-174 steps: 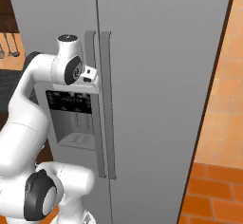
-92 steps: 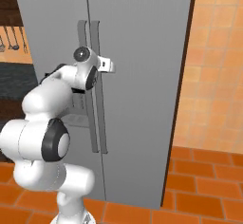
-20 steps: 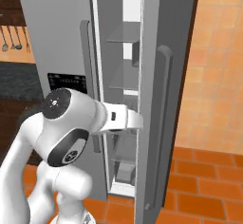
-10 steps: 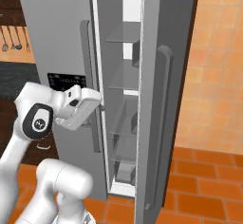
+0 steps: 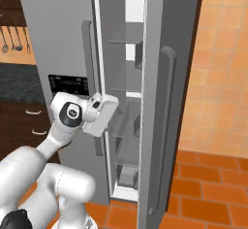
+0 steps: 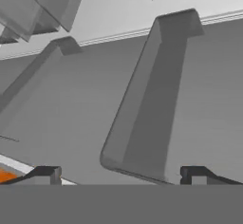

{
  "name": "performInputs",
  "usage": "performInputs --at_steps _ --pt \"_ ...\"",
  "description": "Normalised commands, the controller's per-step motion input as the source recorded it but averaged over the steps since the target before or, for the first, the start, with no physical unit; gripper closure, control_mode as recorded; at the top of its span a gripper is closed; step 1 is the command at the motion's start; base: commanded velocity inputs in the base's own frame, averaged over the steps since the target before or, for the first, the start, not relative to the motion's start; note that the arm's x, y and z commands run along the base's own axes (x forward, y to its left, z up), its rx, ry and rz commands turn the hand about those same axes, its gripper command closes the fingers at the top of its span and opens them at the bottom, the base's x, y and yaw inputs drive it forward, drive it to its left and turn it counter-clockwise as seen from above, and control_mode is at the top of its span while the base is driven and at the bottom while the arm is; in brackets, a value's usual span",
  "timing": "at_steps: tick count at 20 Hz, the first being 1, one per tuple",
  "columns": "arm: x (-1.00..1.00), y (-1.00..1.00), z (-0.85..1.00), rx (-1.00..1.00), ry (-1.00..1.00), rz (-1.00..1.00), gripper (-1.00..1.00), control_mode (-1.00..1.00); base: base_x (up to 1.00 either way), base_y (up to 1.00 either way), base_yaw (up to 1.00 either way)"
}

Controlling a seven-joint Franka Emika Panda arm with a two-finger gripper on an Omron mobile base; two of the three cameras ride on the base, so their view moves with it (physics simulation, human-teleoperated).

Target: Take the strawberry from the fridge and place it on top of the pancake, located on the dining counter.

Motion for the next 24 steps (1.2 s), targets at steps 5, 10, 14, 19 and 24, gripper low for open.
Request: performInputs --at_steps 5,10,14,19,24 --pt "0.65 -0.81 -0.18 0.00 0.09 -0.14 -1.00 -1.00 0.00 0.00 0.00" --pt "0.28 -0.81 -0.15 0.00 0.09 -0.20 -1.00 -1.00 0.00 0.00 0.00" --pt "0.12 -0.73 -0.20 -0.01 0.07 -0.18 -1.00 -1.00 0.00 0.00 0.00" --pt "-0.01 -0.12 -0.07 0.00 0.01 -0.05 -1.00 -1.00 0.00 0.00 0.00" --pt "-0.25 0.36 0.07 0.01 -0.06 0.08 -1.00 -1.00 0.00 0.00 0.00"
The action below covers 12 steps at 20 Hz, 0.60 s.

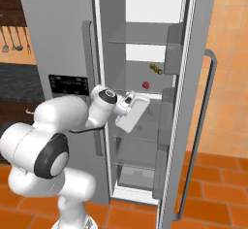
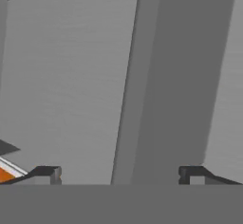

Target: Take the strawberry from the fridge and place it on top of the pancake, located on the dining counter.

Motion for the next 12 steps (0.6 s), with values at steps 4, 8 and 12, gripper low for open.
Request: performInputs --at_steps 4,8,12 --pt "-0.25 0.82 0.27 0.17 -0.02 0.15 -1.00 -1.00 0.00 0.00 0.00" --pt "-0.30 0.95 0.17 0.52 0.00 0.15 -1.00 -1.00 0.00 0.00 0.00" --pt "-0.66 0.71 0.00 0.78 0.00 0.08 -1.00 -1.00 0.00 0.00 0.00"
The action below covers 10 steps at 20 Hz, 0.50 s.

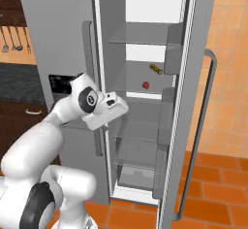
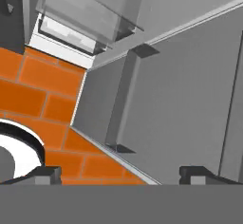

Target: Take the strawberry from the fridge and place it on top of the pancake, located on the dining counter.

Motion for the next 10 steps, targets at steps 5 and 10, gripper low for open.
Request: performInputs --at_steps 5,10 --pt "-0.71 0.56 0.17 0.66 0.00 -0.03 -1.00 -1.00 0.00 0.00 0.00" --pt "-0.78 0.01 0.83 0.34 0.12 -0.06 -1.00 -1.00 0.00 0.00 0.00"
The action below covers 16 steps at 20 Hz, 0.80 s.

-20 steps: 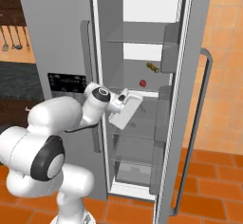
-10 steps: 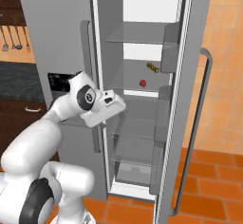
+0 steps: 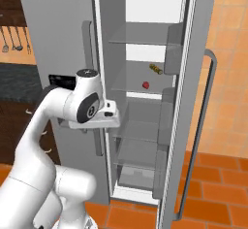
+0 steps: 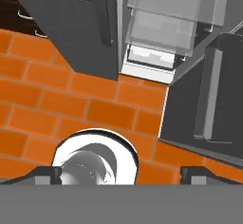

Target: Take the strawberry from the fridge and place it on top of the pancake, located on the dining counter.

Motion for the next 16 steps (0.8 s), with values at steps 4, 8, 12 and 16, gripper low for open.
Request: performInputs --at_steps 4,8,12,16 --pt "-0.22 0.21 0.28 0.12 0.25 -0.23 -1.00 -1.00 0.00 0.00 0.00" --pt "-0.38 0.65 -0.03 0.00 -0.06 -0.35 -1.00 -1.00 0.00 0.00 0.00" --pt "-0.20 0.49 -0.10 -0.01 -0.19 -0.37 -1.00 -1.00 0.00 0.00 0.00" --pt "-0.15 0.13 -0.04 -0.13 -0.10 -0.02 -1.00 -1.00 0.00 0.00 0.00"
